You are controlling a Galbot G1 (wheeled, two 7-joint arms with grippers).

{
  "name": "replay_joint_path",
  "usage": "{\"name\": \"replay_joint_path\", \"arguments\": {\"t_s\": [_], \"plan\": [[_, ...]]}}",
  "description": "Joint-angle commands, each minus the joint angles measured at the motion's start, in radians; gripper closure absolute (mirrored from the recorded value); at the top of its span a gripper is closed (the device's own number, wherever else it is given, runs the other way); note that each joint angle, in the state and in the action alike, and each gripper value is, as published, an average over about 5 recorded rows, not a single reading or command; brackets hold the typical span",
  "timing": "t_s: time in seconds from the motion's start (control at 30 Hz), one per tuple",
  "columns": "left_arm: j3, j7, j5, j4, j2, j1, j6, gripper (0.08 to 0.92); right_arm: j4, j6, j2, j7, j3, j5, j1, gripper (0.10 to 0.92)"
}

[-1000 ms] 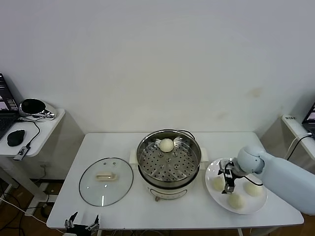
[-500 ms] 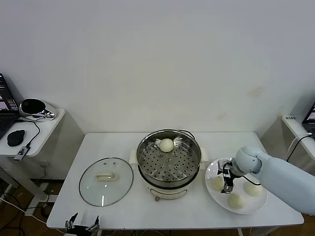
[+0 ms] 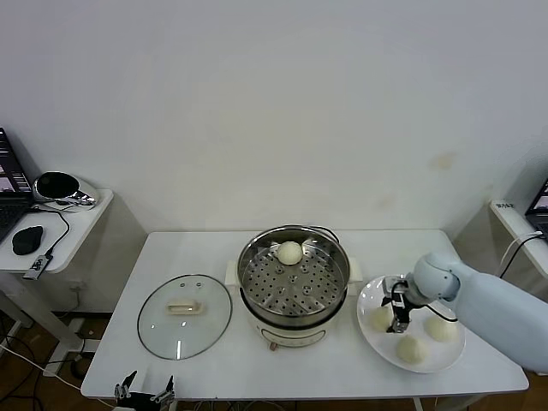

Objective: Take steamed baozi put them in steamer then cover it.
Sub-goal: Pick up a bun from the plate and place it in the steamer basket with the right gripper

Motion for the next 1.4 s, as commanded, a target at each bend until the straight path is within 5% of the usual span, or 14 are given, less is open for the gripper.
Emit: {"name": "replay_joint_path", "arguments": {"t_s": [0.03,0.4,0.83,1.4], "plan": [[0.002,-0.001,0.001,-0.001,0.0,0.0,-0.001,0.177,0.013,-0.005,-0.023,-0.003,-0.02,0.02,0.048,0.391],[0.008,-0.005,-0.002,-0.009,-0.002,-0.004,-0.003,0.177,0.063,-0.018,-0.081,-0.013,-0.054,0.066,0.139,0.433],[0.006,-0.004,-0.01,-0.022,0.003,-0.016,-0.002,0.177,0.122,-0.057,-0.126,-0.065,-0.188,0.301,0.566,0.44],[-0.022,-0.006,-0.029,-0.056,0.011,-0.033,0.0,0.177,0.047,-0.167,0.281,-0.071,-0.42,0.574,0.884,0.44]]}}
